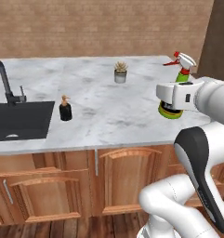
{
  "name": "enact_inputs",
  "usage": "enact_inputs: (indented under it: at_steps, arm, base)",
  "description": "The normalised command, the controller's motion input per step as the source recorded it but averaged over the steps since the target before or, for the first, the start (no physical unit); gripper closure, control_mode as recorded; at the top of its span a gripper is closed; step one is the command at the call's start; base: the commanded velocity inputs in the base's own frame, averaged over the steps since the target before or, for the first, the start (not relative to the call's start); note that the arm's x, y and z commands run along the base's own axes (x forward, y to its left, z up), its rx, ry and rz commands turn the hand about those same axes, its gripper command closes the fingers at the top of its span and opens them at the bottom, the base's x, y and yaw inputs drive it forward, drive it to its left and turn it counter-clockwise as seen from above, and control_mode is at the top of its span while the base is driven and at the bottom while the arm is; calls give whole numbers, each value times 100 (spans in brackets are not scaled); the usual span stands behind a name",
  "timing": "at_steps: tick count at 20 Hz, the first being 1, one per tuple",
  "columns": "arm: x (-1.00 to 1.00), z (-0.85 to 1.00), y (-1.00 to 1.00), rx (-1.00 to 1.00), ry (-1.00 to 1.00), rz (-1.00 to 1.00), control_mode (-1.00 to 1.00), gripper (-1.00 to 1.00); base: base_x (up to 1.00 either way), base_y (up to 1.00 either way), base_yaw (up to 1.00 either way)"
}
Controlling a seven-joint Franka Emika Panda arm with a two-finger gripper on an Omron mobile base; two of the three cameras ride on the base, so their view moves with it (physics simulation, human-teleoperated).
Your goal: Locate and retrieve the spray and soap dispenser from the cabinet. Place them next to the sink.
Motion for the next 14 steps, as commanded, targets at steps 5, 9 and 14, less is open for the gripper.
enact_inputs:
  at_steps: [5, 9, 14]
  arm:
    - [0, 0, 0, 0, 0, 0, 100, 100]
    - [0, 0, 0, 0, 0, 0, 100, 100]
    - [0, 0, 0, 0, 0, 0, 100, 100]
  base:
    - [16, 4, -19]
    - [11, 0, -5]
    - [35, 7, -7]
